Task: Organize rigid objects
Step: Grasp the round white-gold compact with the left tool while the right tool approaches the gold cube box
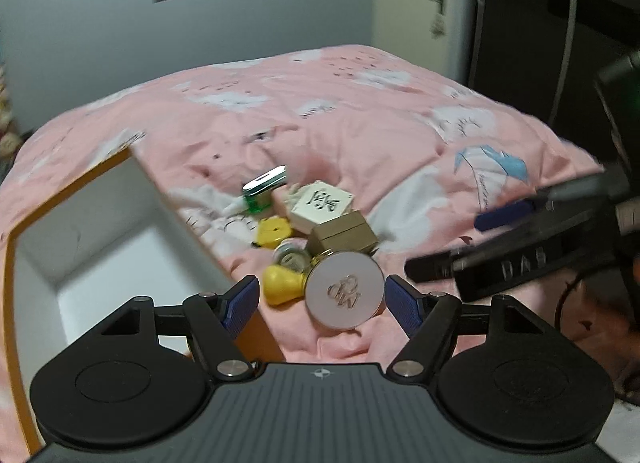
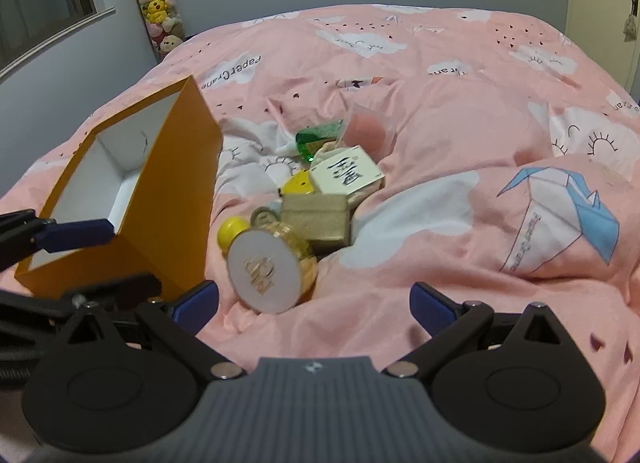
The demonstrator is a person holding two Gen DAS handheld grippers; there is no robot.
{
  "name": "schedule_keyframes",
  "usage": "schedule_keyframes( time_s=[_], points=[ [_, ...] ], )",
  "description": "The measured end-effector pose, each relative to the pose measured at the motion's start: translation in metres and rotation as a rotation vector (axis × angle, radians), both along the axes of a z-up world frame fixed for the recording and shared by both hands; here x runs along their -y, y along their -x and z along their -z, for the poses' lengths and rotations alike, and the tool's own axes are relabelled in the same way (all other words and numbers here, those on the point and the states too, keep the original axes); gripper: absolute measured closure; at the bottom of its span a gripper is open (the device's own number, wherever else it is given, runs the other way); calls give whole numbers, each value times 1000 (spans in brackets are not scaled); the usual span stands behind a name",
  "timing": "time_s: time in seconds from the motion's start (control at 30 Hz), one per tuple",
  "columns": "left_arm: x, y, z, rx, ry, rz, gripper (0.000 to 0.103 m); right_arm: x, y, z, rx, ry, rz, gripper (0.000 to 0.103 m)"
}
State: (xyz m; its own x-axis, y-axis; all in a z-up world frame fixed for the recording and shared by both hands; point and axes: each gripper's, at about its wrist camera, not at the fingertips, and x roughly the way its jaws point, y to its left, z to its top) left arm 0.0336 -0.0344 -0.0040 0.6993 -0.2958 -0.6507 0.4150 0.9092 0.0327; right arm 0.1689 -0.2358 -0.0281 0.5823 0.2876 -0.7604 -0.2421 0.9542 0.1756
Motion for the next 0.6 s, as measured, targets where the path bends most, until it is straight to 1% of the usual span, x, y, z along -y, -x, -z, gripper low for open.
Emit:
schedule_keyframes(
  time_s=[0.07,0.1,0.17,0.2,0.23,0.27,0.33,0.37,0.43,0.53,0.6],
  points=[
    [8,-8,3,-10,-18,31,18,7,-7,-3,4,0,6,13],
    [11,-14,5,-31,-13,36,18,9,-11,-4,5,2,8,15],
    [15,-23,8,-81,14,41,18,14,-20,-4,6,13,18,24],
    [19,-28,11,-105,25,38,18,16,-22,-4,6,22,27,26],
    [21,-32,14,-125,23,35,16,18,-26,-3,6,35,32,33],
    [24,-36,17,-144,15,33,16,20,-30,-2,7,51,30,43],
    [32,-45,23,-169,-4,24,14,23,-36,1,2,74,18,56],
    [35,-50,26,-184,-17,9,14,24,-39,2,1,83,9,59],
    [42,-56,30,-181,-50,-24,13,26,-43,5,10,101,-10,60],
    [52,-64,36,-167,-109,-76,8,26,-50,8,19,126,-44,60],
    [58,-67,41,-162,-155,-85,7,27,-53,10,24,132,-58,59]
  ],
)
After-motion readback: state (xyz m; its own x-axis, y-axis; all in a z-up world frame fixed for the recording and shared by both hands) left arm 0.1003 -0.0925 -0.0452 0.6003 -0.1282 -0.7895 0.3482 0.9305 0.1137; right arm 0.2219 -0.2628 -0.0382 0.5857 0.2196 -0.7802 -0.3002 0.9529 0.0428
